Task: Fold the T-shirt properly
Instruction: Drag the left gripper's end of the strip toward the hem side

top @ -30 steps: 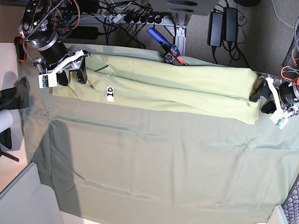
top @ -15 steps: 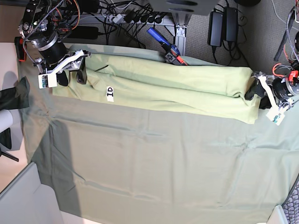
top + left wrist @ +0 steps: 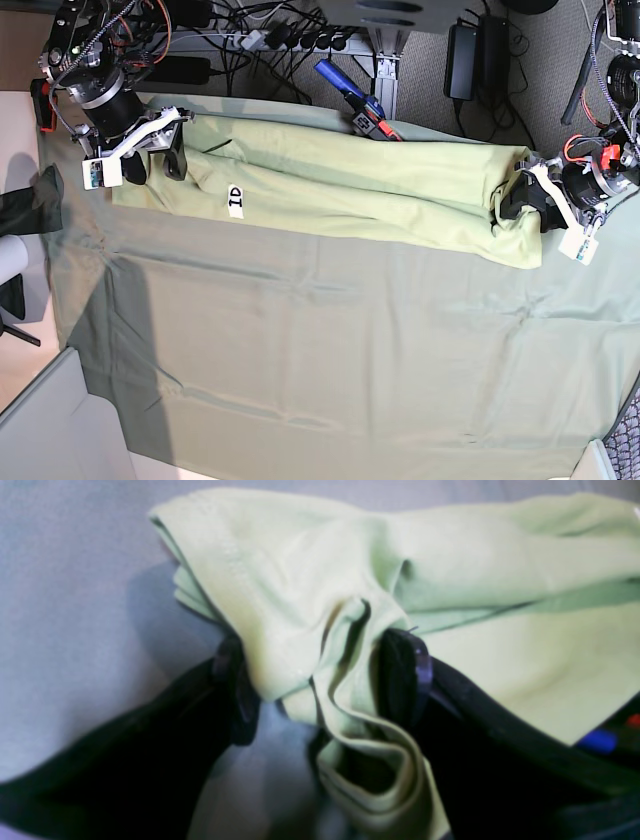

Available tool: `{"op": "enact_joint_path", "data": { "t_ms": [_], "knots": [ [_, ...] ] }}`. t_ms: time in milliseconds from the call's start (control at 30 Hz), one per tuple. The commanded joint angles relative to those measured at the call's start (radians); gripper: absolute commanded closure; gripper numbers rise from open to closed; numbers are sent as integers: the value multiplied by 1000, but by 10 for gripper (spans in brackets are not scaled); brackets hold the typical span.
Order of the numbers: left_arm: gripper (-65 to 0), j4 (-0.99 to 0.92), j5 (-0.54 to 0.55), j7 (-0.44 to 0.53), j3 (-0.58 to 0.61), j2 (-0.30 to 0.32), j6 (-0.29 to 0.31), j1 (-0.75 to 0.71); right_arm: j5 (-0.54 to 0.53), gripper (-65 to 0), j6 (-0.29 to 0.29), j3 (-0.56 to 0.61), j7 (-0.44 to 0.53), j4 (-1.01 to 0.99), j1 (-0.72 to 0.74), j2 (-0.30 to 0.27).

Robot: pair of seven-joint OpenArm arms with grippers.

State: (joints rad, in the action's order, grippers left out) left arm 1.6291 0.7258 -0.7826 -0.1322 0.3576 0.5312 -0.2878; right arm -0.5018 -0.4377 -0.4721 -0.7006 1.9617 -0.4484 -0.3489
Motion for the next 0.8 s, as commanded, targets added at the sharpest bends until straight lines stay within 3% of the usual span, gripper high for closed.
{"op": "enact_joint_path", "data": {
  "t_ms": [0,67,200,367,567,767],
  "knots": [
    [-394,-14,1,-17,2,-1,0,1,-14,-370,-18,-10,22,15,5,-13],
    [-356,-53,16,-15,2,-3,0,3,-14,-370,-18,-10,22,15,5,-14],
    [-164,-100,18,8,2,-3,4,6,-15,-370,-18,-10,23,15,5,-14],
    [0,-101,14,23,2,-3,30,16,-14,-370,-18,-10,23,15,5,-14],
    [0,-100,14,22,2,-2,165,51,-14,-370,-18,-10,21,15,5,-14],
    [0,-101,-3,22,2,9,167,58,-14,-369,-18,-10,19,15,6,-14]
  ]
}}
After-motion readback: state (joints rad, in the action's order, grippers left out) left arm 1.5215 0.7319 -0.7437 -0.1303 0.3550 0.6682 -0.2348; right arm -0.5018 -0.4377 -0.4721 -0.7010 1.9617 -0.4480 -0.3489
